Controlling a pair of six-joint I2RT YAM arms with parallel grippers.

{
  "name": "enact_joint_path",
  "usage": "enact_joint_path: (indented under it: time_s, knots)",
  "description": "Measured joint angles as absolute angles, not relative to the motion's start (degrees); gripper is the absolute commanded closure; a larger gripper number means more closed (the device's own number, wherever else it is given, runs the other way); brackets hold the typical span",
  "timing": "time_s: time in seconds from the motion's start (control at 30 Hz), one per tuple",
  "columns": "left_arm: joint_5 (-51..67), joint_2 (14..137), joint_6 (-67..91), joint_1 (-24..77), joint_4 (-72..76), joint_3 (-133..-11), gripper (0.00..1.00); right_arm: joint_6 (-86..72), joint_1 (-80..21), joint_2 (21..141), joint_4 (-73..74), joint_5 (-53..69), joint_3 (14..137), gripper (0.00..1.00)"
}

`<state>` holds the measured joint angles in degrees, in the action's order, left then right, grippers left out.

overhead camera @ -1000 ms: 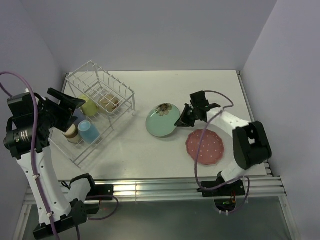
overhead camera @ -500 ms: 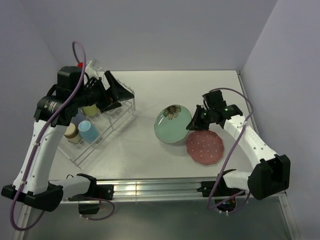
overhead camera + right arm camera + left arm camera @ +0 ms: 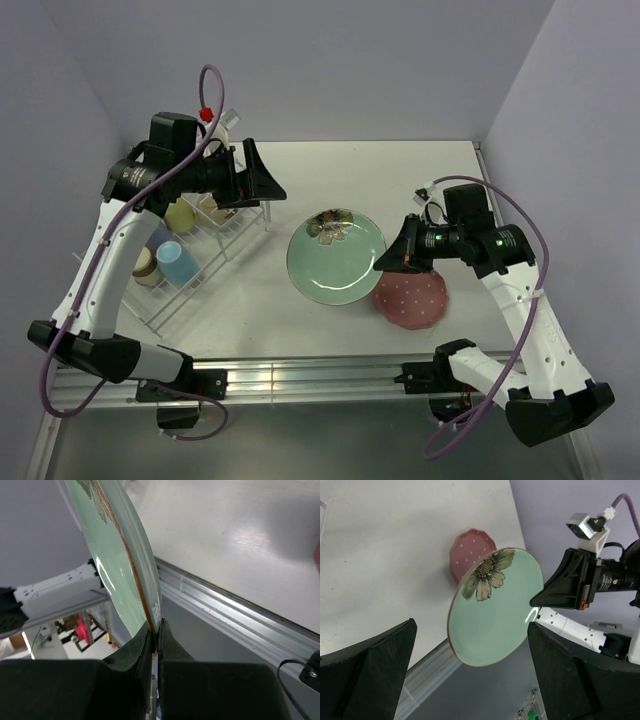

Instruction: Load the mixed dishes into the dish rack

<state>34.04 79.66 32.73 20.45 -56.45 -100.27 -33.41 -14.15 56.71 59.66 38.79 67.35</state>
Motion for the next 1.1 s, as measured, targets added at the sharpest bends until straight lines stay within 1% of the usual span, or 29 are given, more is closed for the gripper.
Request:
enact_joint_path:
  time_s: [0.27,0.63,0.7,0.8,0.83,0.9,0.93,1.0,1.03,1.07,1.1]
  knots:
    - [37.52,80.09,28.97,20.49,-57.47,-98.17,0.01,-35.57,-16.1,56.21,59.11,47.16,69.01,1.0]
    - [46.48,76.36,30.65,23.03,-53.1,-86.91,0.01,-38.76,-18.76,57.19,55.68,52.29,71.42,1.0]
    - [49.17,75.22,32.49,23.88,-50.54,-85.21,0.02,-39.2,-18.94,57.71,54.94,52.99,72.12,1.0]
    - [52.97,73.71,35.64,25.5,-45.91,-83.57,0.1,-39.53,-19.33,58.92,54.08,53.32,73.21,1.0]
    - [54.43,73.21,36.88,25.89,-44.21,-83.24,0.17,-39.57,-19.42,59.35,53.76,53.36,73.52,1.0]
    - [57.47,72.05,40.1,26.46,-39.68,-82.3,0.27,-39.57,-19.53,60.2,53.54,53.36,74.04,1.0]
    - [58.04,71.42,41.25,26.46,-37.85,-81.73,0.43,-39.48,-19.55,60.55,53.49,53.58,74.22,1.0]
    - [58.92,70.46,43.9,25.78,-34.92,-80.6,0.67,-39.38,-19.64,61.21,53.08,54.89,75.22,1.0]
    - [59.42,70.19,45.1,25.65,-33.67,-80.23,0.89,-39.35,-19.81,61.41,52.77,55.53,75.96,1.0]
    - [59.35,70.19,46.57,25.54,-33.01,-80.01,0.95,-39.38,-19.94,61.6,52.38,56.58,76.77,1.0]
    - [57.69,70.13,45.98,25.26,-32.99,-79.42,0.99,-39.64,-20.16,61.65,52.25,56.93,78.0,1.0]
